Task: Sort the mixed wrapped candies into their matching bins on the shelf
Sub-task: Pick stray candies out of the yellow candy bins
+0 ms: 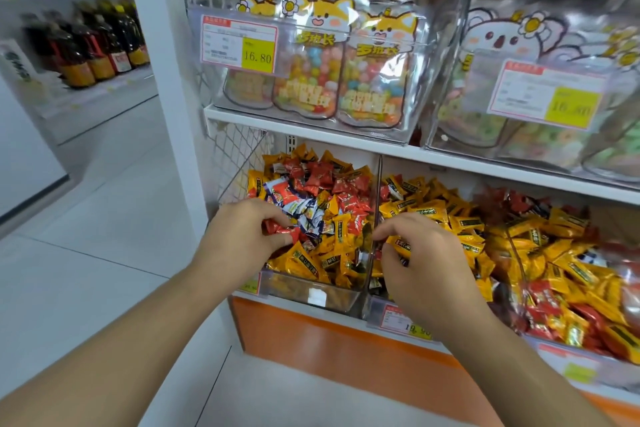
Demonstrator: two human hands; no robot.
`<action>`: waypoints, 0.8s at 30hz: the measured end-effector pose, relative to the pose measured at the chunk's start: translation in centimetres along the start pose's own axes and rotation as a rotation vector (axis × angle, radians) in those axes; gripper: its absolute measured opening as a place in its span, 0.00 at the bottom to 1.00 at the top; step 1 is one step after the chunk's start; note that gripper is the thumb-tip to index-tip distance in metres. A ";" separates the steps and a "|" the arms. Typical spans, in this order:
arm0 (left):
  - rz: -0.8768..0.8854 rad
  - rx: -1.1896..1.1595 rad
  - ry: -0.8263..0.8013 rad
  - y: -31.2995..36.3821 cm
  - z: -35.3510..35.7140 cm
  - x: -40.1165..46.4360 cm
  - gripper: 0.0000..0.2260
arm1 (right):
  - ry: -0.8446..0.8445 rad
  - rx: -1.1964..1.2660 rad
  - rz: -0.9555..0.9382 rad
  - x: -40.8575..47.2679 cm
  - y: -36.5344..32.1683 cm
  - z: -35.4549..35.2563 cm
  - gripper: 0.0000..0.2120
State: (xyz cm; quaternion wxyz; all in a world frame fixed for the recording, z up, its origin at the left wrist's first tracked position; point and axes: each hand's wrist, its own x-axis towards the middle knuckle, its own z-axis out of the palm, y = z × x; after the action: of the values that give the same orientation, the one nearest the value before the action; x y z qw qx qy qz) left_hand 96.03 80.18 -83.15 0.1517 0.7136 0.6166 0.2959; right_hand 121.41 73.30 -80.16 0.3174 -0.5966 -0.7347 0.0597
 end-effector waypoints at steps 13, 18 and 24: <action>0.090 -0.482 -0.102 7.0 0.6 -2.2 0.12 | -0.115 0.311 0.140 -0.6 -0.7 -1.2 0.10; 0.125 -0.566 -0.191 9.8 1.8 -3.1 0.13 | -0.082 0.424 0.267 -1.2 0.2 -2.7 0.06; 0.190 -0.502 -0.221 12.1 2.9 -3.1 0.13 | 0.090 0.209 0.350 -3.8 4.3 -7.4 0.07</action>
State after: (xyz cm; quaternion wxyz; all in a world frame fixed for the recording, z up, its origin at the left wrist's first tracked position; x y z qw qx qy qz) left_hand 107.15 75.31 -79.11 0.3615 0.7361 0.4344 0.3724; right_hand 129.30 68.91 -77.85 0.3949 -0.6812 -0.5945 0.1630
